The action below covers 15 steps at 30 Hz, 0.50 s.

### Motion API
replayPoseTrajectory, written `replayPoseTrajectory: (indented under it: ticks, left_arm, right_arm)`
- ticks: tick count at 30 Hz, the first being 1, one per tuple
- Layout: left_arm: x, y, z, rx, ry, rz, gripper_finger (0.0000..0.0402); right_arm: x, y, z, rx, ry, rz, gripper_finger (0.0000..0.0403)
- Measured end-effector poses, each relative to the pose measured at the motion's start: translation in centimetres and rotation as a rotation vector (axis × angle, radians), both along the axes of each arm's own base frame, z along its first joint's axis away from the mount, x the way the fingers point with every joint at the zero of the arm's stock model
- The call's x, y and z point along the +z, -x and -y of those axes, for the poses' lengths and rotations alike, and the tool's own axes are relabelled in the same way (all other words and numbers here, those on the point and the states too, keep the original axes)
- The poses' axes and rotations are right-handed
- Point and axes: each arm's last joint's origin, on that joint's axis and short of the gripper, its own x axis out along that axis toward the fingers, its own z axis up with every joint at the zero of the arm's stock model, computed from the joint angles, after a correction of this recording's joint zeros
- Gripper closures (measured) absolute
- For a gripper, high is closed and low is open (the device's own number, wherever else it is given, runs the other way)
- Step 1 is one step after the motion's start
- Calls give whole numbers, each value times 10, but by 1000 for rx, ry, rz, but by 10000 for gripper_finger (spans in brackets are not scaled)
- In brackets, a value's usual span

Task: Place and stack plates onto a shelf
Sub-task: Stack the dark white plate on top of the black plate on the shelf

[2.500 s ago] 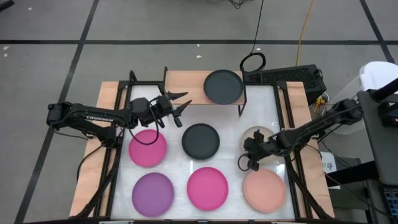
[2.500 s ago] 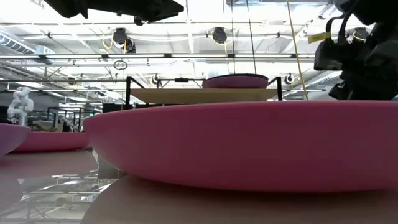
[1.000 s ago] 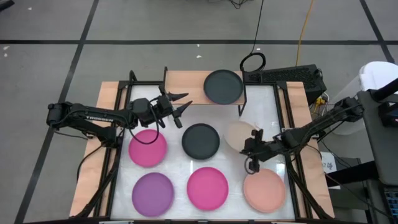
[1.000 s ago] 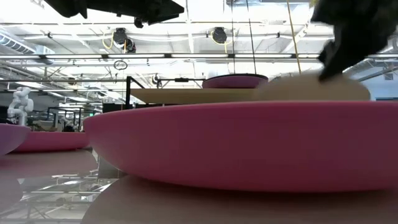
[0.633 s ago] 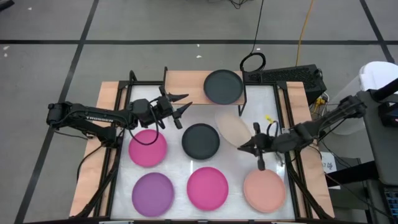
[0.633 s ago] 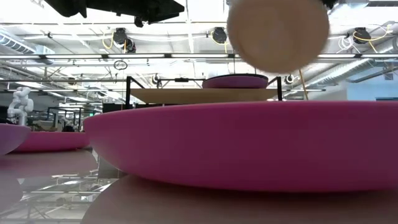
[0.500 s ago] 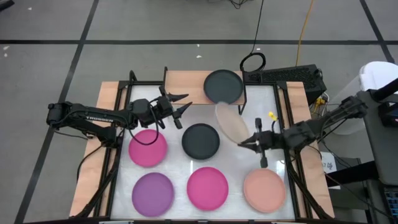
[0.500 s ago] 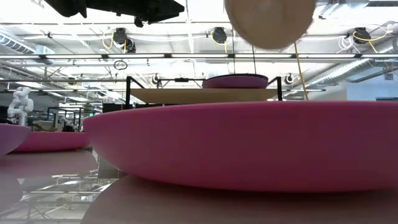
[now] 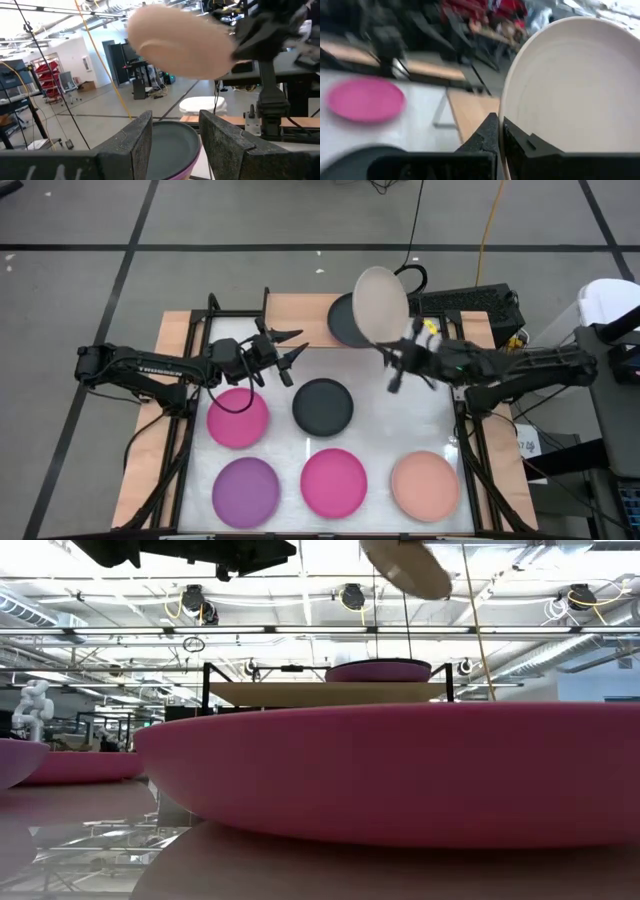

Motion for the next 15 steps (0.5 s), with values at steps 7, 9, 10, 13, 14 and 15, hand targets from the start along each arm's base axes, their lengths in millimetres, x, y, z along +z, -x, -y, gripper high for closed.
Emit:
replayPoseTrajectory:
  ticks: [7, 9, 10, 13, 14, 15]
  left_arm:
    - [0, 0, 0, 3, -24, -11, 234]
    - [0, 0, 0, 3, -24, -11, 234]
    - [0, 0, 0, 3, -24, -11, 234]
    - [0, 0, 0, 4, -24, -12, 234]
    - [0, 0, 0, 4, -24, -12, 234]
    - [0, 0, 0, 4, -25, -13, 234]
  right_arm:
    - [-23, -31, 37, -16, -42, -188, 403]
    - [-30, -37, 46, -14, -61, -219, 403]
    - [-33, -39, 50, -14, -70, -234, 403]
    - [-45, -45, 60, -32, -95, -288, 403]
    - [-48, -46, 62, -41, -100, -304, 403]
    - [-51, -47, 64, -49, -104, -317, 403]
